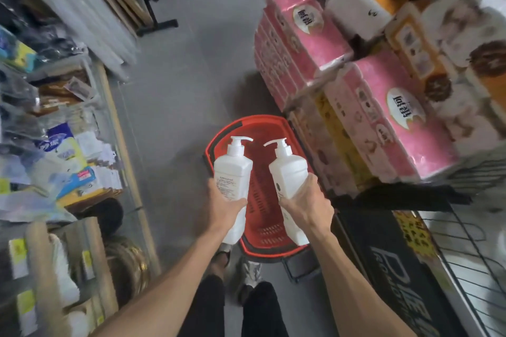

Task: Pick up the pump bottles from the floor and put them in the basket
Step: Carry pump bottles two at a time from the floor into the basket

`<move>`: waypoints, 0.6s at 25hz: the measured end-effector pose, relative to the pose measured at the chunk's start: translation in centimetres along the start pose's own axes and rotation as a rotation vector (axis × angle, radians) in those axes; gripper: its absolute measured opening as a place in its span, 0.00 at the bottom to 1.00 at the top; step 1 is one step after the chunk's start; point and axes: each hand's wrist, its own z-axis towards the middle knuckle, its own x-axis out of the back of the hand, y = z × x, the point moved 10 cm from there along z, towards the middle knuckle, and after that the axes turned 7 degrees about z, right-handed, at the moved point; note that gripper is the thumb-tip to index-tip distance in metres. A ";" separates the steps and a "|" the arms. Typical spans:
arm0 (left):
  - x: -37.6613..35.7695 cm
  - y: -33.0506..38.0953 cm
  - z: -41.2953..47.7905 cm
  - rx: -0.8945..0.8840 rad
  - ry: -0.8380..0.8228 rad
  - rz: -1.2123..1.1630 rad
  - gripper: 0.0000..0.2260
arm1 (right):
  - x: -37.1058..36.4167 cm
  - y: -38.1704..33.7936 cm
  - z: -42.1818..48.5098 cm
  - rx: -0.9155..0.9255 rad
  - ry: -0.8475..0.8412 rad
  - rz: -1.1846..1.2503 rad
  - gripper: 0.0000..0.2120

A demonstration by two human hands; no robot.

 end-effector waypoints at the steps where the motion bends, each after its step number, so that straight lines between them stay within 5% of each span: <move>1: -1.5 0.1 1.3 0.010 -0.020 -0.016 0.27 | -1.0 0.3 1.3 -0.005 -0.002 0.002 0.34; 15: -19.3 -7.7 20.3 0.256 0.000 0.058 0.28 | -20.5 10.3 20.1 -0.118 -0.102 -0.033 0.36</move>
